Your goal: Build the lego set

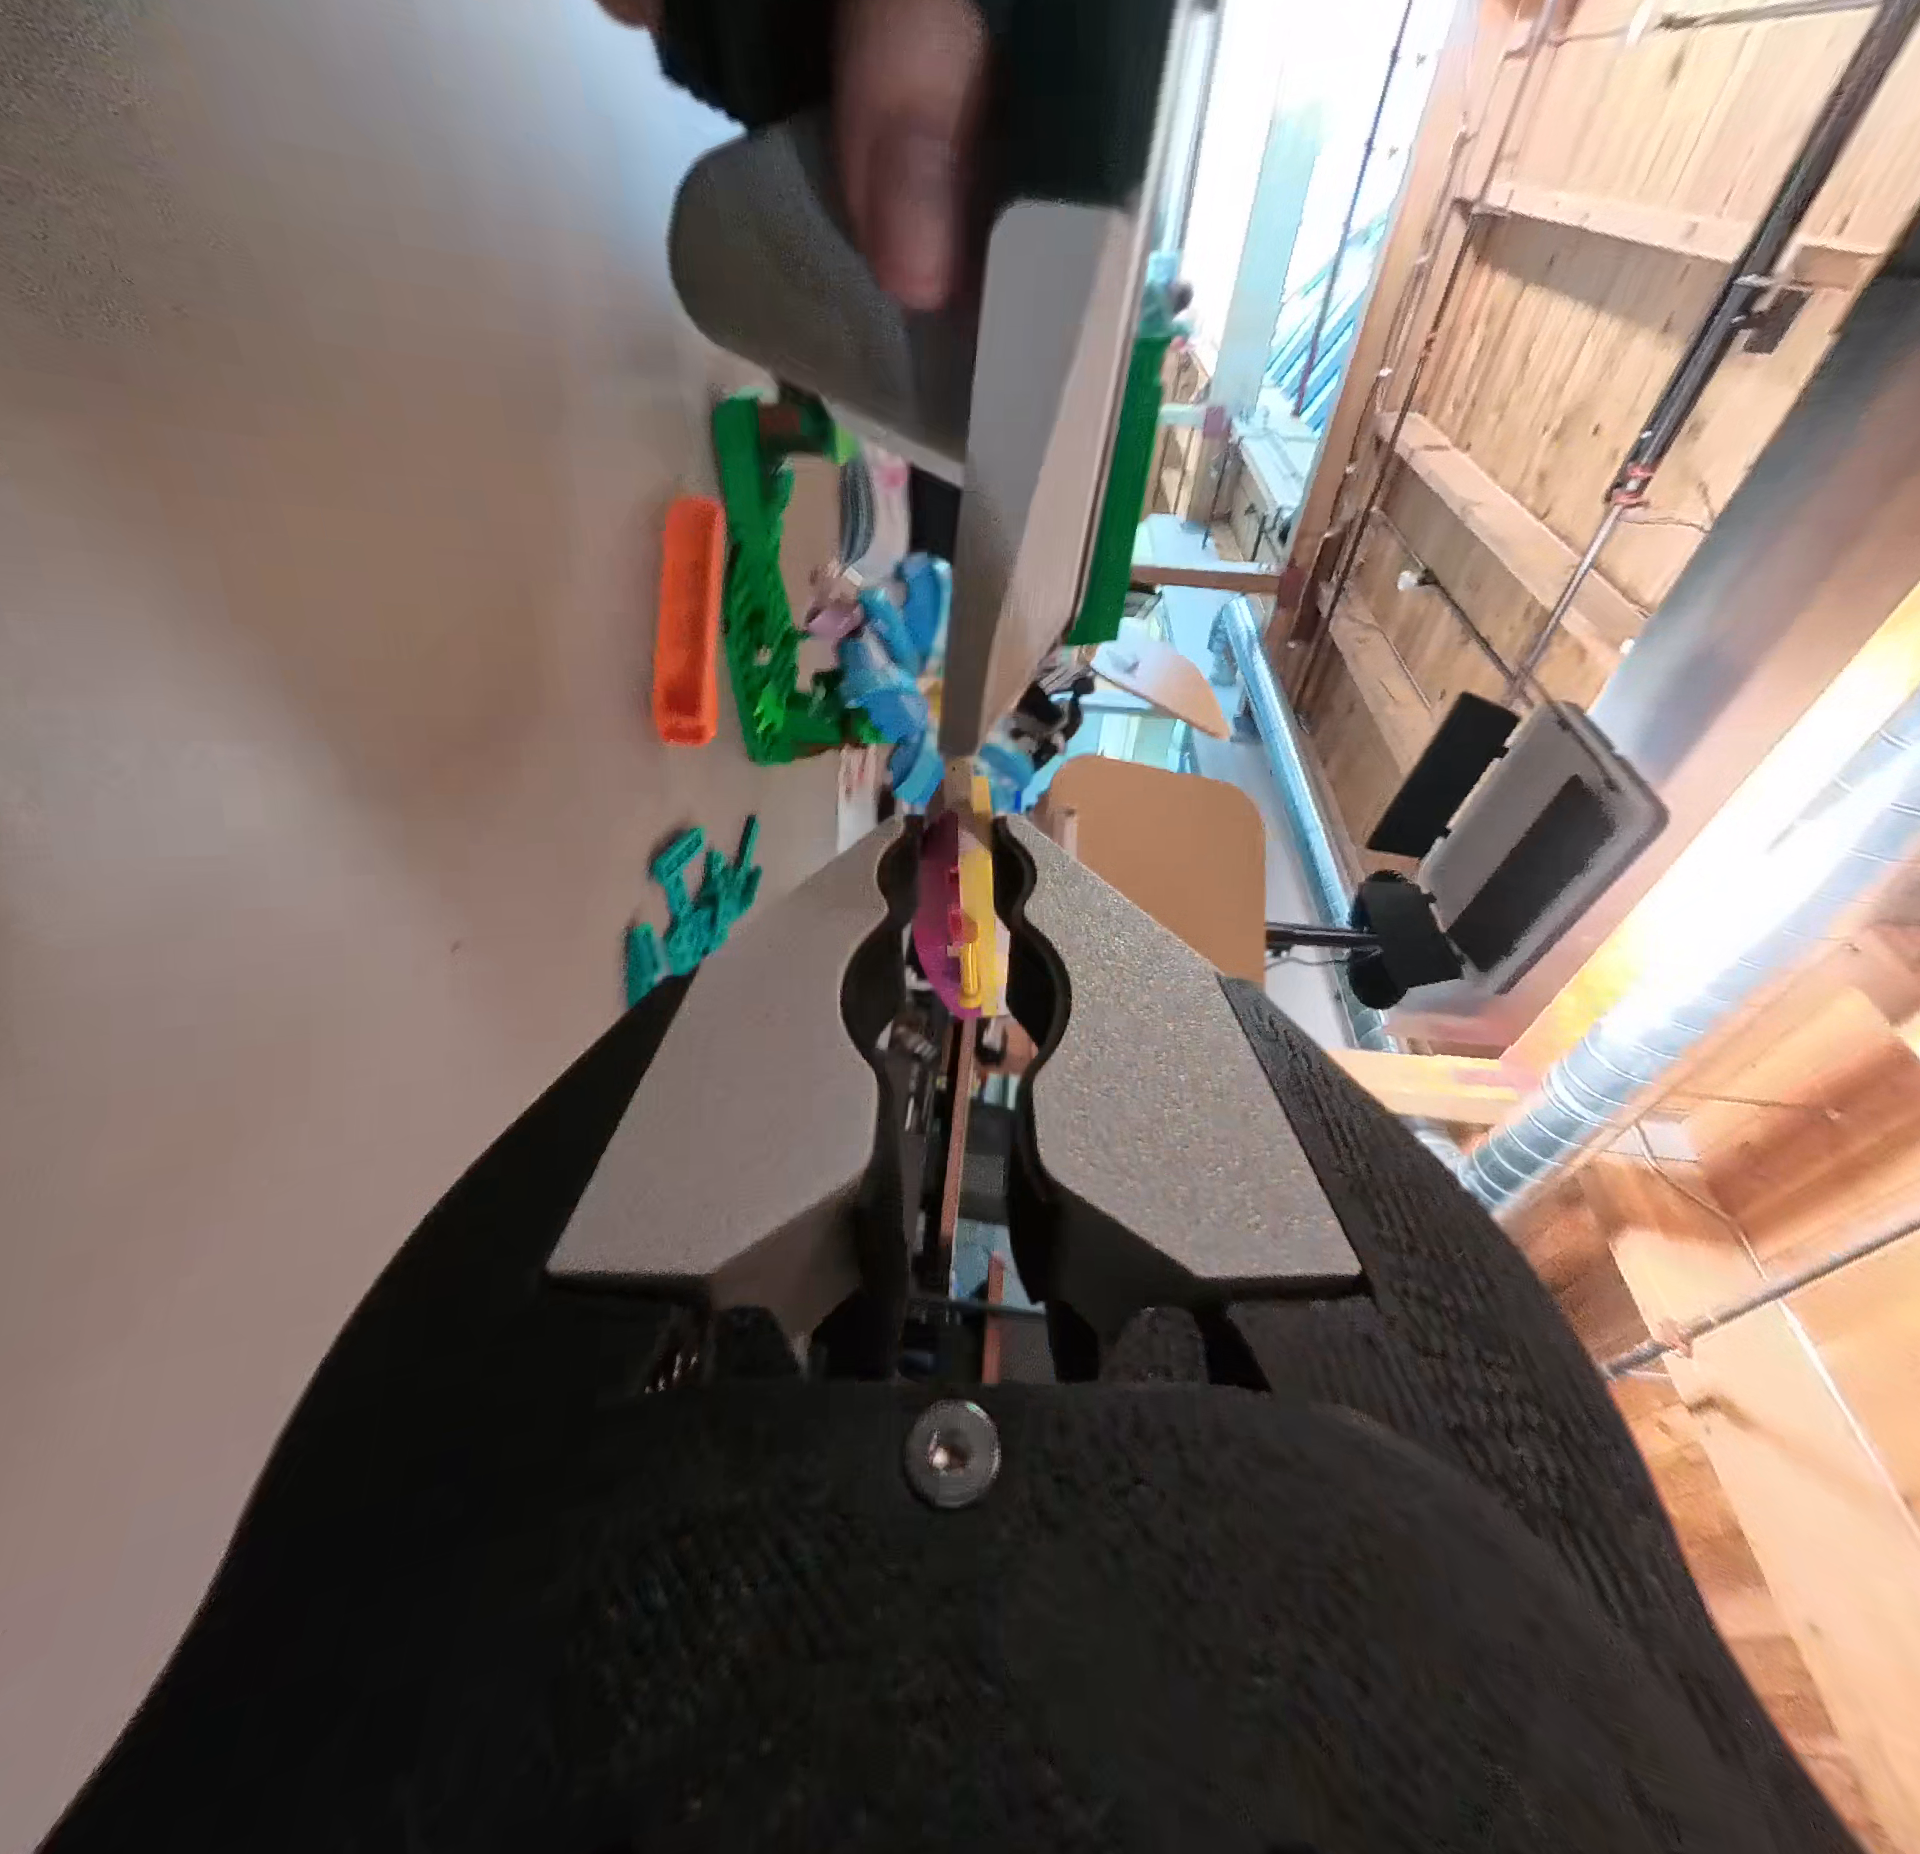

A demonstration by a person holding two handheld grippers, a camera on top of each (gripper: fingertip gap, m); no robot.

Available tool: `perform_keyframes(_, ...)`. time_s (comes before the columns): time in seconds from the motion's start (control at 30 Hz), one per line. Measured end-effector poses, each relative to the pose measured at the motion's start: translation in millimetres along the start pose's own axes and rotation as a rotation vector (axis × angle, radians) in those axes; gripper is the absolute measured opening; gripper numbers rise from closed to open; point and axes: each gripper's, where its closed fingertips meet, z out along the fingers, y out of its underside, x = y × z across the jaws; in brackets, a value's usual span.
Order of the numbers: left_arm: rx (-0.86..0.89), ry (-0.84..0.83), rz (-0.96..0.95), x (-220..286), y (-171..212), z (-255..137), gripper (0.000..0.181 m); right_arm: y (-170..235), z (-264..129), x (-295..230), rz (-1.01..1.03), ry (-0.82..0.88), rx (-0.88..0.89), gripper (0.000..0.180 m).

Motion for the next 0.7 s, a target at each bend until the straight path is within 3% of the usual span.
perform_keyframes(0.23,-0.032,0.053,-0.046,20.4,11.0,32.4,0.037,18.2,-16.7,-13.7,-0.058,-0.019,-0.070,0.012)
perform_keyframes(0.53,0.002,0.065,-0.101,22.5,7.7,34.7,0.033,22.4,-26.8,-20.0,-0.116,0.001,-0.061,0.011)
perform_keyframes(0.7,-0.016,0.063,-0.071,25.6,10.3,36.6,0.018,21.2,-27.8,-21.0,-0.115,0.003,-0.060,0.011)
